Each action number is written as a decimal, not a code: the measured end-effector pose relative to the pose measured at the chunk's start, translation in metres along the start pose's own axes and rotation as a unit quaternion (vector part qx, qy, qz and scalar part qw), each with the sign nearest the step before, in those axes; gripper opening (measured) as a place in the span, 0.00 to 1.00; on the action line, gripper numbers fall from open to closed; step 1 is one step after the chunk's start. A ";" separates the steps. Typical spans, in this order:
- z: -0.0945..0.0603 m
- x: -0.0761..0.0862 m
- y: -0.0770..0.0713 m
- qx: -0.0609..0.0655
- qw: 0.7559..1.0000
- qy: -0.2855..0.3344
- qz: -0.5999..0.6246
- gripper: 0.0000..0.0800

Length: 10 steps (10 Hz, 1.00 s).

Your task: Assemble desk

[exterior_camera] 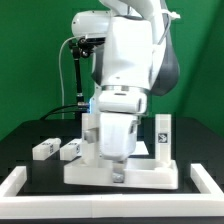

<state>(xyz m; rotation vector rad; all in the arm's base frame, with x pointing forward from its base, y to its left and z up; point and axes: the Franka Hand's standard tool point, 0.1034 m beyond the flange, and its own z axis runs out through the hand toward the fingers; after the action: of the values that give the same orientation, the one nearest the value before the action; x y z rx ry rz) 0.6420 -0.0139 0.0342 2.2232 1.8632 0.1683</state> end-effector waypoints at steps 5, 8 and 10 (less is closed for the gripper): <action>0.009 0.035 0.025 -0.003 1.000 0.005 -0.023 0.07; 0.008 0.038 0.026 0.007 1.000 -0.004 -0.013 0.08; 0.007 0.036 0.026 0.007 1.000 -0.006 -0.013 0.08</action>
Offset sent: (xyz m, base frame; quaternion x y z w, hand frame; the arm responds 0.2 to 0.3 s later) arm 0.0285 0.0249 -0.0138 -0.0120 0.0077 -0.0128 0.9998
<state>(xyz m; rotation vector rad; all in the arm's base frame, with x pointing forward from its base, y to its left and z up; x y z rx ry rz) 0.6747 0.0165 0.0316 2.2041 1.8919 0.1367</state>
